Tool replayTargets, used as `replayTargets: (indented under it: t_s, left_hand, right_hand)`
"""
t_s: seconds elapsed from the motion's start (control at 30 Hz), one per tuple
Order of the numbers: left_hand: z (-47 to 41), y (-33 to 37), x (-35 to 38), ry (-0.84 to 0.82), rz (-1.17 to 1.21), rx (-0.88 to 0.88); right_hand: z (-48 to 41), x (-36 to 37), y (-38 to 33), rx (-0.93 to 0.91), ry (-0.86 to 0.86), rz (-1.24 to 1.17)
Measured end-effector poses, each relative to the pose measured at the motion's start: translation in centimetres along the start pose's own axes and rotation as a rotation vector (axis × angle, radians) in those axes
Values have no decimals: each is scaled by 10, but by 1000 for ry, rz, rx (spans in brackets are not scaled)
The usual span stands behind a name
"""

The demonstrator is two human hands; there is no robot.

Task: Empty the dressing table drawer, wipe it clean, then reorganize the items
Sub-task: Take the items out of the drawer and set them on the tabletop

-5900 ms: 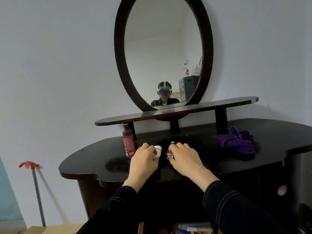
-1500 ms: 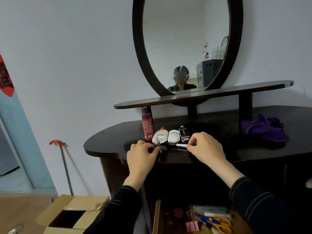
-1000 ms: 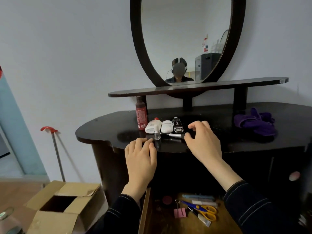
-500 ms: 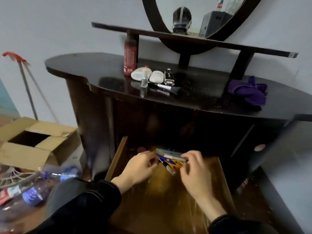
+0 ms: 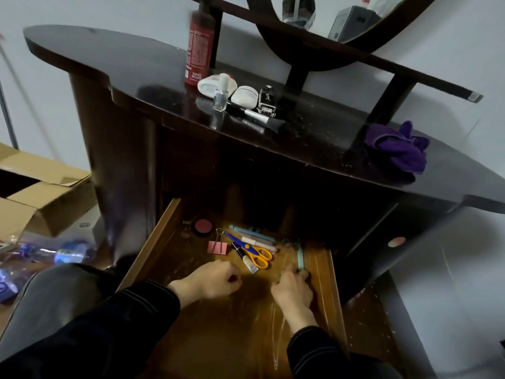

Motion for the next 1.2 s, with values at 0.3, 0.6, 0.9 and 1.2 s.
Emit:
replayTargets:
  t_s: [0.3, 0.6, 0.9, 1.2]
  left_hand:
    - [6, -1, -4, -3, -44, 25]
    - [8, 1, -5, -1, -41, 54]
    - [7, 1, -3, 14, -38, 64]
    - [3, 1, -5, 96, 440, -234]
  right_hand:
    - [-1, 7, 6, 39, 4, 10]
    - [-6, 1, 18, 114, 65, -63]
    - [-5, 7, 18, 87, 4, -100]
    - [10, -17, -19, -88, -52, -798]
Point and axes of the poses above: each hand's wrist, its own z-axis away from the middle knuckle, its own x-axis out of the palm, y = z × x, the point moved 7 cm from there along -z, towards the middle knuckle, and after that the axes turned 13 degrees about y, right-handed, at the moved point
